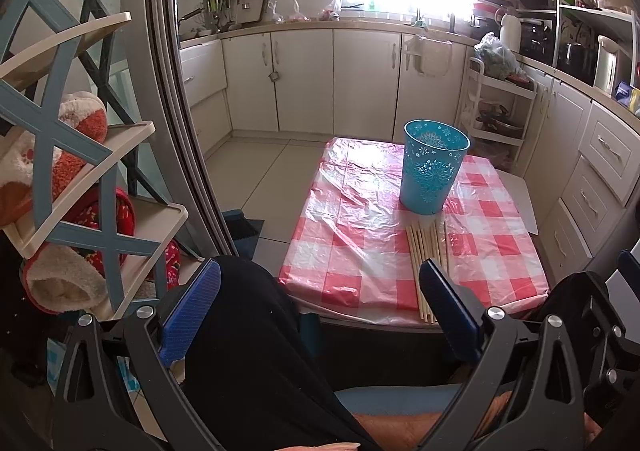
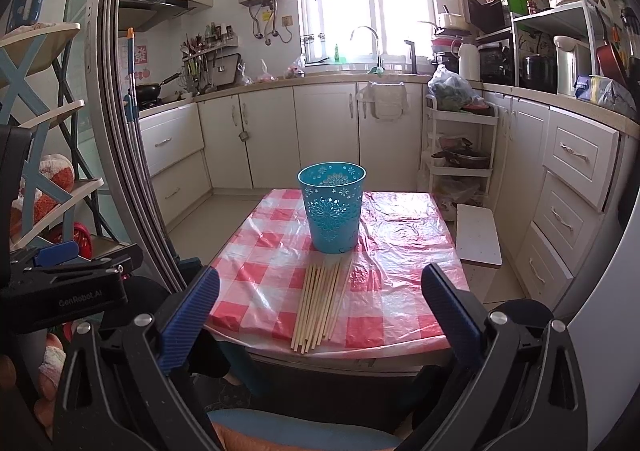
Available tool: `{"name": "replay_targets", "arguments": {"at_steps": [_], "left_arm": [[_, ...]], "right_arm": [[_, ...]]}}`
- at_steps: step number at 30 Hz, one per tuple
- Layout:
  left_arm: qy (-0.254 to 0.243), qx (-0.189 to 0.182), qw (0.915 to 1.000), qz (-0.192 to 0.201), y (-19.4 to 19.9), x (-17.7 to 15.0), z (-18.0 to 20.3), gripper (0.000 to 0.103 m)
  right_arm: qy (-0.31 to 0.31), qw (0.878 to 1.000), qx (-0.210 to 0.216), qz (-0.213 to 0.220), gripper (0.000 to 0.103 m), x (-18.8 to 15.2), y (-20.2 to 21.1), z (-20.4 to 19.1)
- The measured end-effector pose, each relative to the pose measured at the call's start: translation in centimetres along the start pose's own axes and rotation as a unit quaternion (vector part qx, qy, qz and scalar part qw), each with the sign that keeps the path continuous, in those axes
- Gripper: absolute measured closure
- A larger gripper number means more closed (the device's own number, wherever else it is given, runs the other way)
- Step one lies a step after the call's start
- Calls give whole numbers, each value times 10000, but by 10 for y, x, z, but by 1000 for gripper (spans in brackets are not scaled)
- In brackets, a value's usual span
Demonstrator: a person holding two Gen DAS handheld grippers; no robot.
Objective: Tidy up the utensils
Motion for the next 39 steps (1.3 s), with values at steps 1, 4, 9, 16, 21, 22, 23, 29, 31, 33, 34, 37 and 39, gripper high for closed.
{"name": "replay_targets", "arguments": {"at_steps": [1,4,9,16,21,22,23,29,31,33,34,37,39], "left_arm": [[4,3,10000,0,0,0,0,7],[9,4,10000,14,2,1,-1,7],[14,5,10000,8,2,0,-1,7],[9,5,10000,13,2,0,0,7],[7,6,10000,16,2,0,0,7],[8,5,10000,13,2,0,0,7],[10,6,10000,10,2,0,0,7],[17,12,10000,12,3,-2,-1,7],[17,10,10000,11,3,-2,-1,7],[15,10,10000,11,4,-2,-1,7],[14,10,10000,13,3,-2,-1,7],[14,10,10000,13,4,-2,-1,7],[15,12,10000,11,4,-2,-1,7]], "right_arm": [[-7,10000,4,-5,6,0,0,0],[1,10000,4,-13,6,0,0,0],[3,10000,1,-8,6,0,1,-3],[11,10000,2,-44,6,0,1,-3],[9,10000,2,-65,6,-1,0,-3],[9,10000,8,-69,6,-1,0,-3],[13,10000,16,-72,6,-2,0,-4],[34,10000,19,-71,6,-3,1,-5],[36,10000,16,-73,6,-3,1,-5],[31,10000,20,-81,6,-3,1,-6],[35,10000,18,-86,6,-3,1,-6],[54,9999,22,-120,6,-4,1,-6],[67,9999,26,-82,6,-5,1,-6]]}}
Point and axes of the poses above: each gripper's, at about its wrist camera, not at the fingertips, and y roughly against the way its jaws point, z to its right, x to its top, the point moved 9 cm from there along -y, roughly the way its jaws point, and after that the axes turned 12 degrees about y, right-handed, at the moved point
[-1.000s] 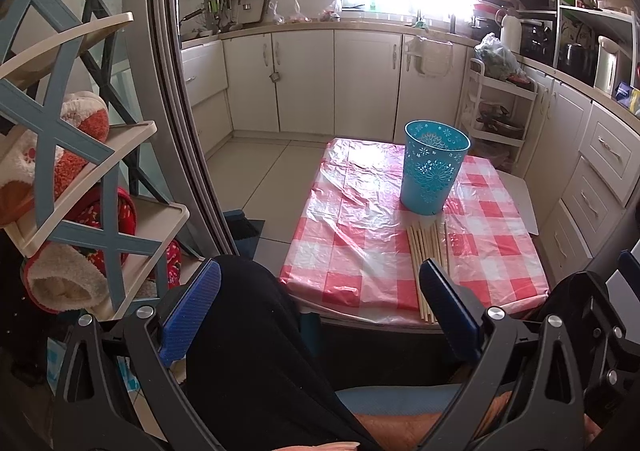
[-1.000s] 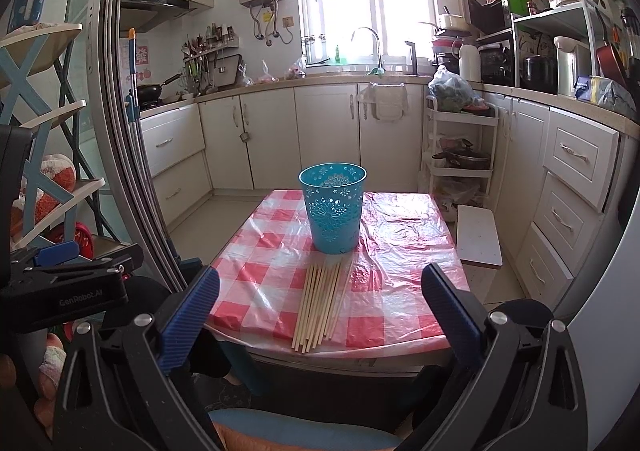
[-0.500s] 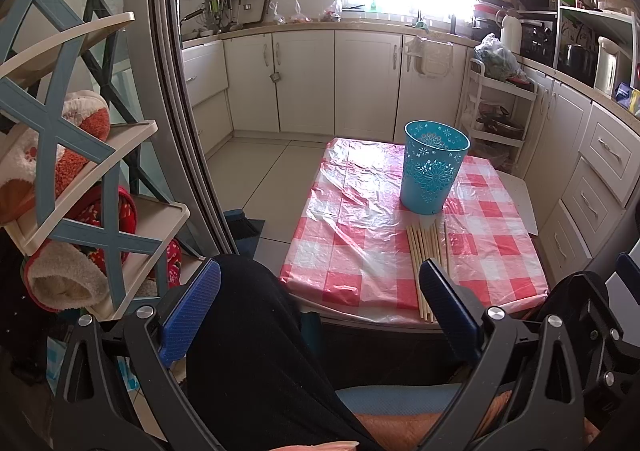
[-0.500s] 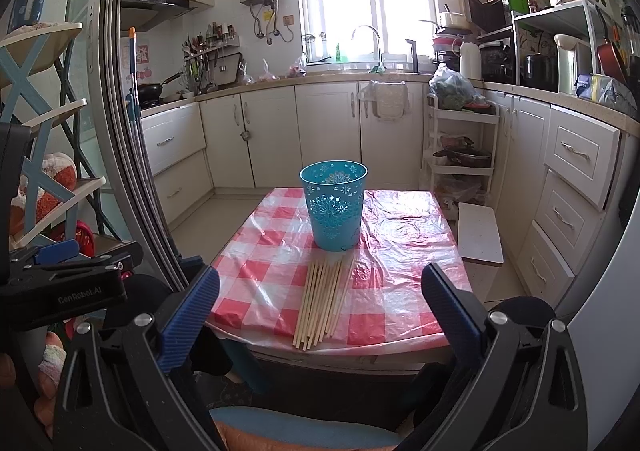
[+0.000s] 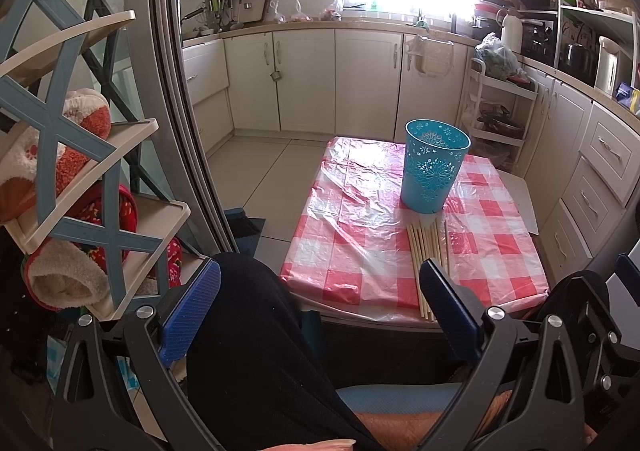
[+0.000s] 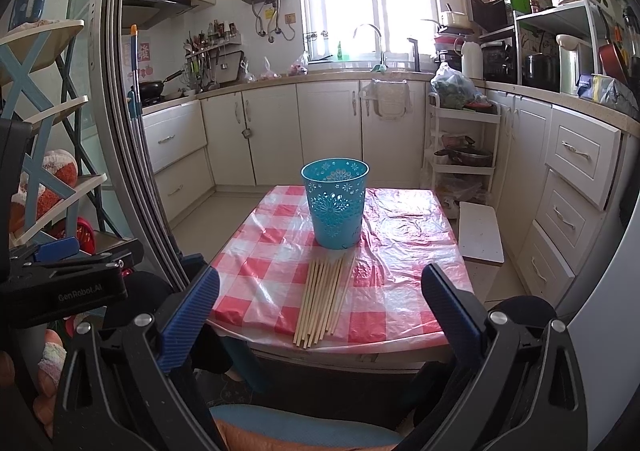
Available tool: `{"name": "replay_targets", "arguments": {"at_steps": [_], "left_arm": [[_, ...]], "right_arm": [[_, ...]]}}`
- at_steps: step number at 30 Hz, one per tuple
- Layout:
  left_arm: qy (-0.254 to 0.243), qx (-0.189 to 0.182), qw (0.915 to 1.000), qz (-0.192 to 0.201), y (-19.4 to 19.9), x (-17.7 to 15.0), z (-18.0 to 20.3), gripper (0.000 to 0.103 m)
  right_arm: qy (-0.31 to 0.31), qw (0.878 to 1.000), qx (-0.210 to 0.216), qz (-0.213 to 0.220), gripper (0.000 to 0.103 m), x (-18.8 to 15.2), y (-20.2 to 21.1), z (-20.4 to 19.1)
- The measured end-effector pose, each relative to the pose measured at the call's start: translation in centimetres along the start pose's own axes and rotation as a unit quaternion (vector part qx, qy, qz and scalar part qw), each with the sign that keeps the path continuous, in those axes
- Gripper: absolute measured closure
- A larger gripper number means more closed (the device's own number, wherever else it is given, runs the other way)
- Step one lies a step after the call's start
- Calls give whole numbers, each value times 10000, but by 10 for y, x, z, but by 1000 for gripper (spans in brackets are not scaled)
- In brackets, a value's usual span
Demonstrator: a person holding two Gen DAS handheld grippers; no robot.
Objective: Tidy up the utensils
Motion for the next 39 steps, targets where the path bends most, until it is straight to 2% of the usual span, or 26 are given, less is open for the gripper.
{"name": "replay_targets", "arguments": {"at_steps": [14,17,27,29,39], "left_arm": [[-13,19,9999,-116,-6,-3,-2,7],[-29,29,9999,-168,-10,-4,0,7],[-46,78,9994,-340,-28,-6,4,7],[-45,86,9993,-357,-30,-6,5,7],[-60,59,9986,-527,-41,-14,5,7]], "right_arm": [[50,10000,-11,-51,6,-5,-5,0],[309,9990,-153,-297,6,-6,-11,2],[278,9981,-120,-530,6,-8,-20,4],[180,9991,-74,-382,6,-8,-23,4],[162,9992,-76,-356,6,-11,-29,5]]}}
Point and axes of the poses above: each gripper's, at about its wrist camera, not at the fingertips, and y roughly against the way its jaws point, z to its right, x to its top, the point moved 9 cm from there along -y, roughly the way its jaws point, and after that the axes turned 12 degrees about y, right-handed, at the moved point
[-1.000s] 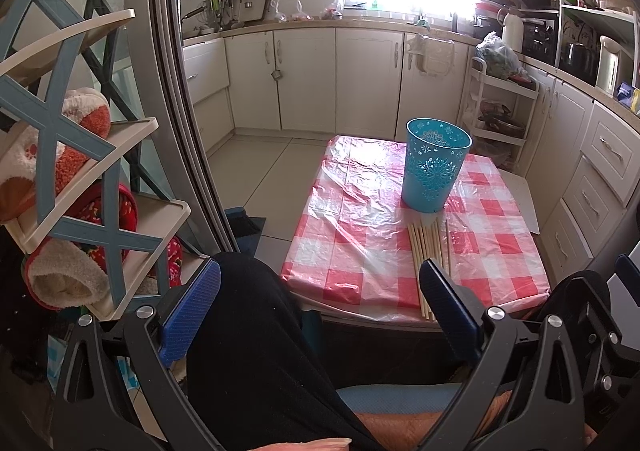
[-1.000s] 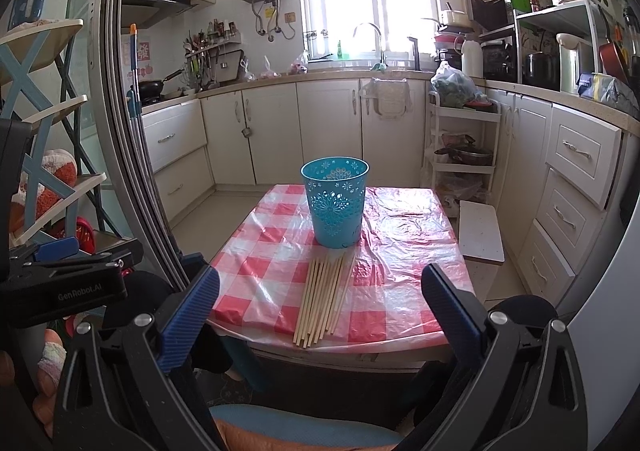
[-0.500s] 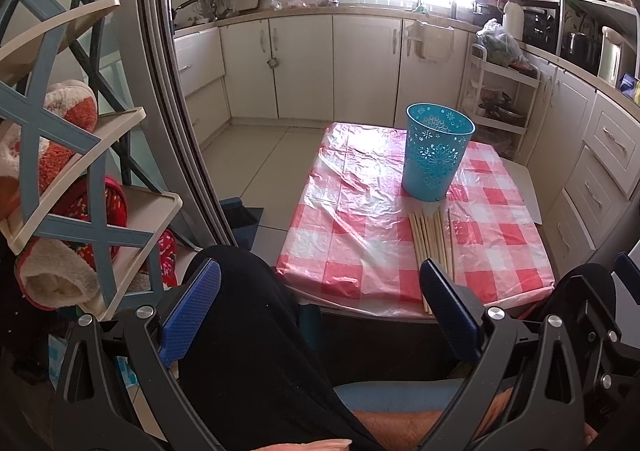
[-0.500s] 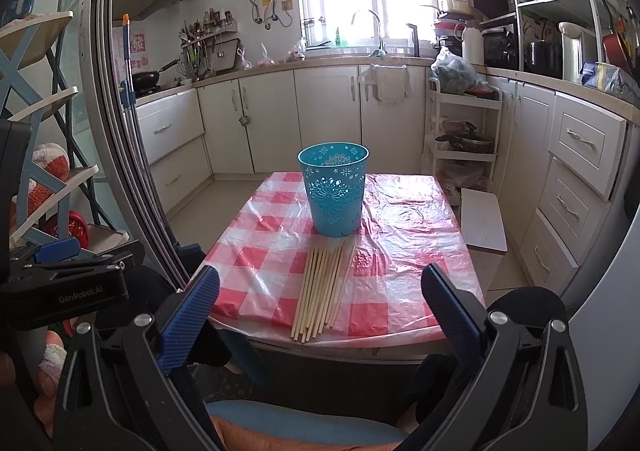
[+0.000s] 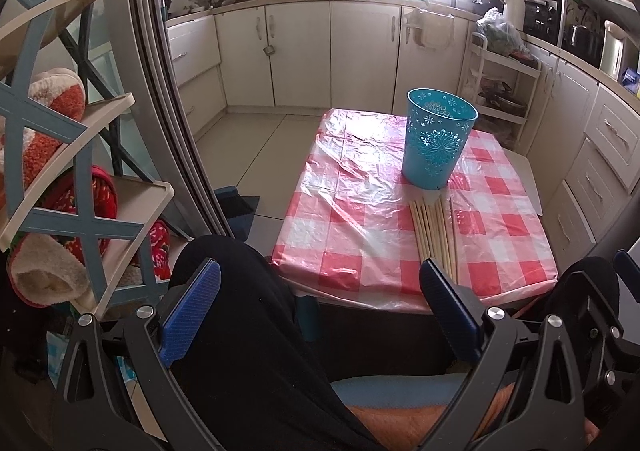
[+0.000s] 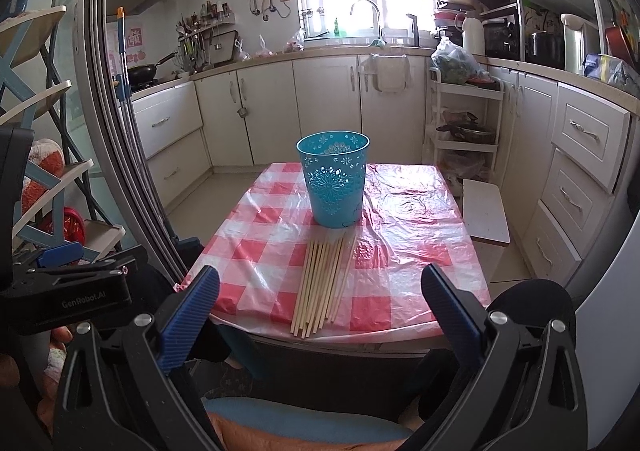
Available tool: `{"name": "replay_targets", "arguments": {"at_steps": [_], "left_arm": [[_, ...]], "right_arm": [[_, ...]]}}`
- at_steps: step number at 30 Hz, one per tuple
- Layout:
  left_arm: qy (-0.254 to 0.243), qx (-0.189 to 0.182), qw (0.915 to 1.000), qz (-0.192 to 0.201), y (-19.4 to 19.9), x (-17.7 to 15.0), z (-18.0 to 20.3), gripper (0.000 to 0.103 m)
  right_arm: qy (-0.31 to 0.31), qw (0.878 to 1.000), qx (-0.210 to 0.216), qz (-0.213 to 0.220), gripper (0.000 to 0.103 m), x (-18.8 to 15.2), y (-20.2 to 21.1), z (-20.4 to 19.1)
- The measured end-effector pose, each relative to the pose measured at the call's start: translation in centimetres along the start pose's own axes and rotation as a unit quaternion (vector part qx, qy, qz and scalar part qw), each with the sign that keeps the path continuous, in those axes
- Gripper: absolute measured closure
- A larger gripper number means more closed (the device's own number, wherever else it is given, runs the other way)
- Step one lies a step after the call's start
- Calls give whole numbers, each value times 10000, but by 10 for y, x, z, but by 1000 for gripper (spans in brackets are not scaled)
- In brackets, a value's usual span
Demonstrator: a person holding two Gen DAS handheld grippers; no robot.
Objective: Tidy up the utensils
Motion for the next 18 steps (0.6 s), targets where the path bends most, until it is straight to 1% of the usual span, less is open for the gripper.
{"name": "replay_targets", "arguments": {"at_steps": [4,11,14,18], "left_arm": [[-16,-10,10000,-59,-2,-3,1,7],[-12,-197,9998,-46,1,-6,7,7],[-60,-237,9997,-99,-2,-8,10,7],[-86,-257,9995,-139,-8,-9,11,7]], "right_arm": [[-22,10000,53,-25,6,-2,-2,-1],[-50,10000,22,-8,6,-4,-2,3],[-71,10000,33,-62,6,-6,-6,2],[-202,9993,134,-288,6,-12,-14,2]]}}
Point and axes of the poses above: each gripper's, at about its wrist camera, not at the fingertips, and y roughly against the way its jaws point, z to its right, x to its top, the point moved 9 cm from there along -y, roughly the way its jaws point, and after that the axes turned 12 degrees about y, right-handed, at the moved point
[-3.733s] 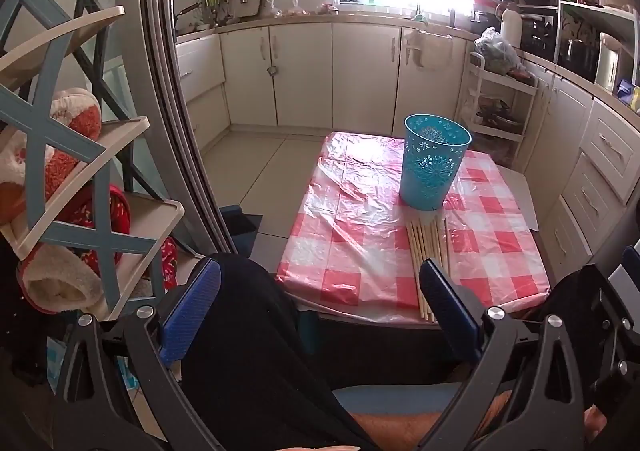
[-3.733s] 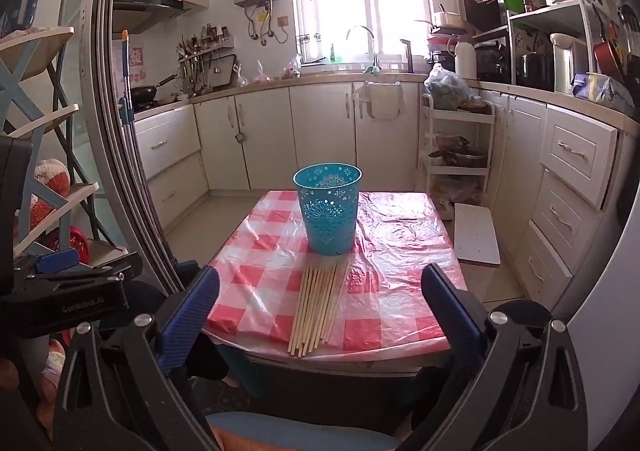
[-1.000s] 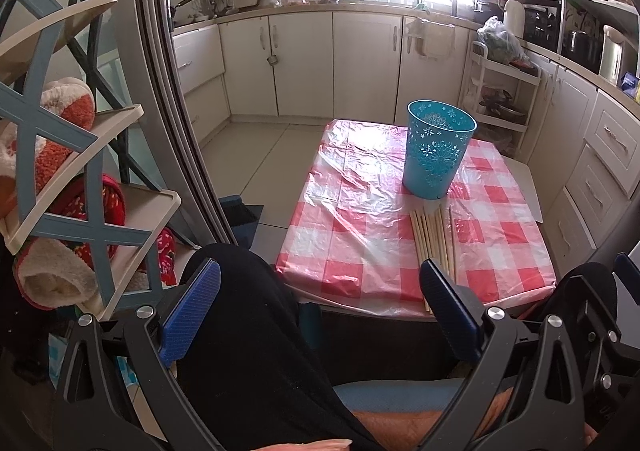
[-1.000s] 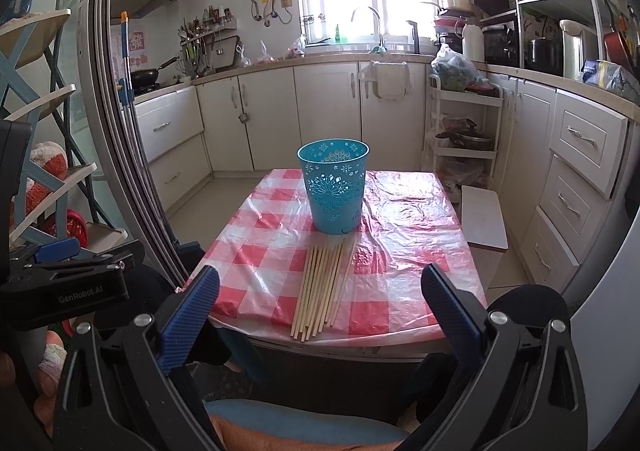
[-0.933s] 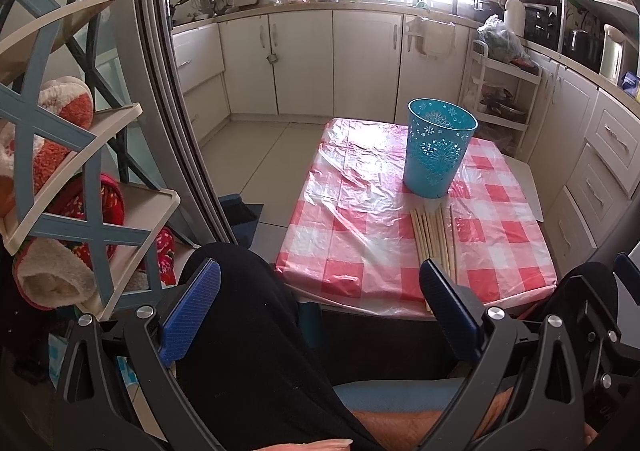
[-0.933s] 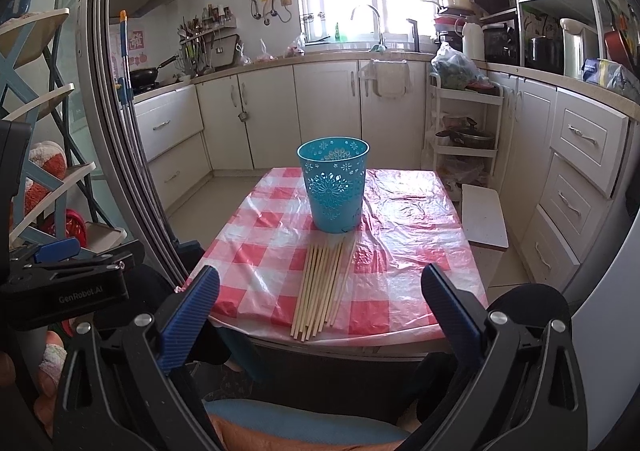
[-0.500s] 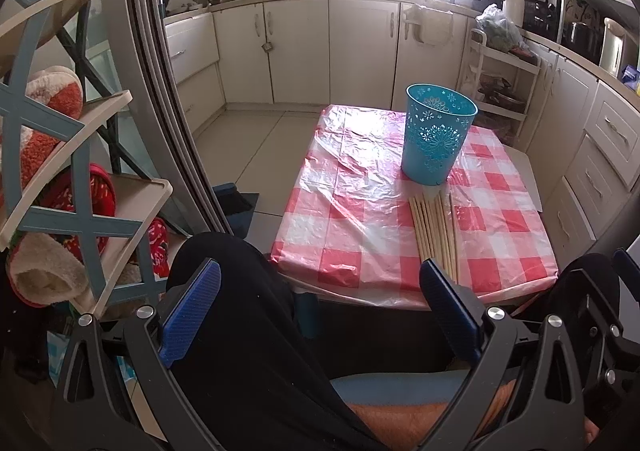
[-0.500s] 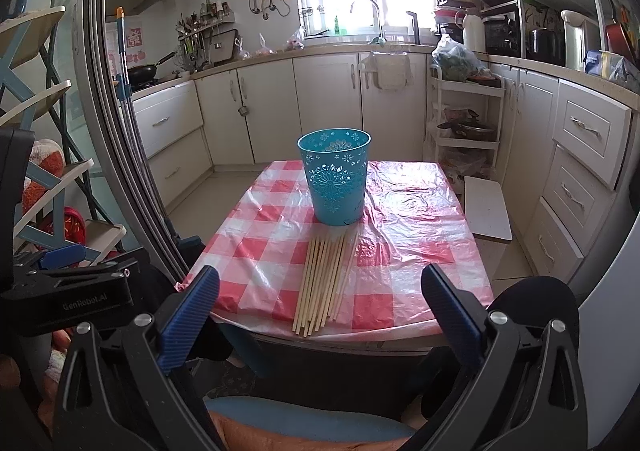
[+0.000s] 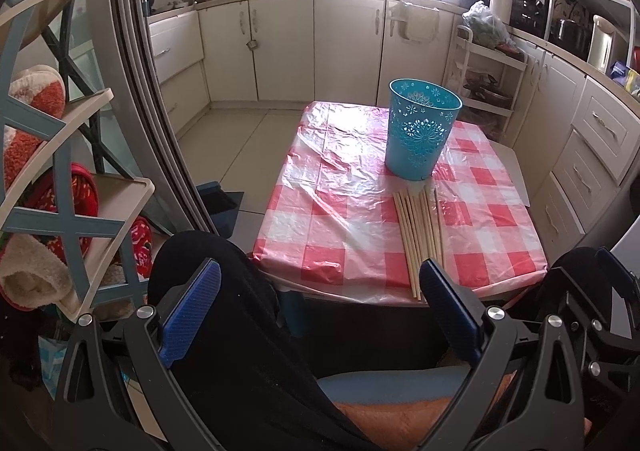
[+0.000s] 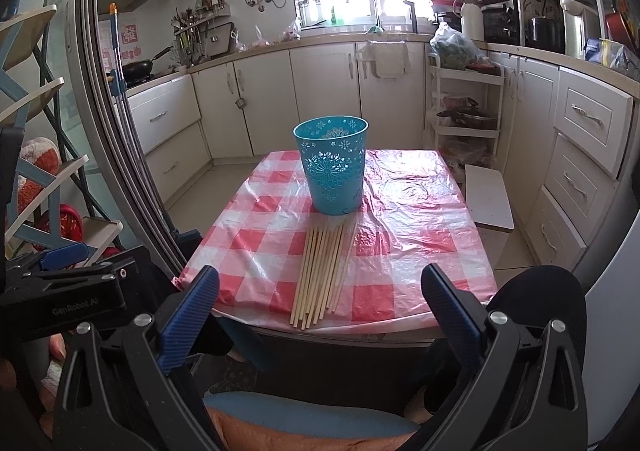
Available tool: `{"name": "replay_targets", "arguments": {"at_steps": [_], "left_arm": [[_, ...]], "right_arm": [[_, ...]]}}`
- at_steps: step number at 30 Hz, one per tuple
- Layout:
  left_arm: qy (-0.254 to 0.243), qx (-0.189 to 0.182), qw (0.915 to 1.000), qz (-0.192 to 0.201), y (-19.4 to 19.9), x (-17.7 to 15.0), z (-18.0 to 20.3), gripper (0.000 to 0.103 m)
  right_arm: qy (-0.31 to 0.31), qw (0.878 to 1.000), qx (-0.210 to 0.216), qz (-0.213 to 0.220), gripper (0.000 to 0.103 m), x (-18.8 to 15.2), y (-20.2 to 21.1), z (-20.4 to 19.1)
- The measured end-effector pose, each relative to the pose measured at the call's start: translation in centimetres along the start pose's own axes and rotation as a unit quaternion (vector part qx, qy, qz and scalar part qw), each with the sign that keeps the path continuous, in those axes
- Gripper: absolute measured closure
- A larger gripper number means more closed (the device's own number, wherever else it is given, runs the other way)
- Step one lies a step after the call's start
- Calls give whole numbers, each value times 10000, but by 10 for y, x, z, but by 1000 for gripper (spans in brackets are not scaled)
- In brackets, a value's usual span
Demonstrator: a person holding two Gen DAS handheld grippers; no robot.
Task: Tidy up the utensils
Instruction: 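Move both grippers forward over the wooden sticks beside the teal basket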
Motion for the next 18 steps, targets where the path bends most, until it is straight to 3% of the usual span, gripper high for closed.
{"name": "replay_targets", "arguments": {"at_steps": [6,13,15,18], "left_arm": [[39,67,10000,32,-18,6,-3,7],[184,148,9995,-226,-50,7,-12,7],[188,165,9991,-335,-59,5,-13,7],[168,213,9985,-471,-72,1,-14,7]], "right_arm": [[-143,9996,-47,-257,6,-6,-23,9],[-45,9979,-304,-565,6,-15,-77,32],[-61,9963,-254,-825,14,-22,-102,40],[-219,9921,-123,-1229,32,-32,-143,49]]}}
Point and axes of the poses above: each gripper's, at about its wrist camera, not at the fingertips, and y roughly against the way its jaws point, z to its right, x to its top, the point moved 9 cm from there along -y, roughly the way its jaws point, and after that the axes turned 12 degrees about y, right-handed, at the moved point
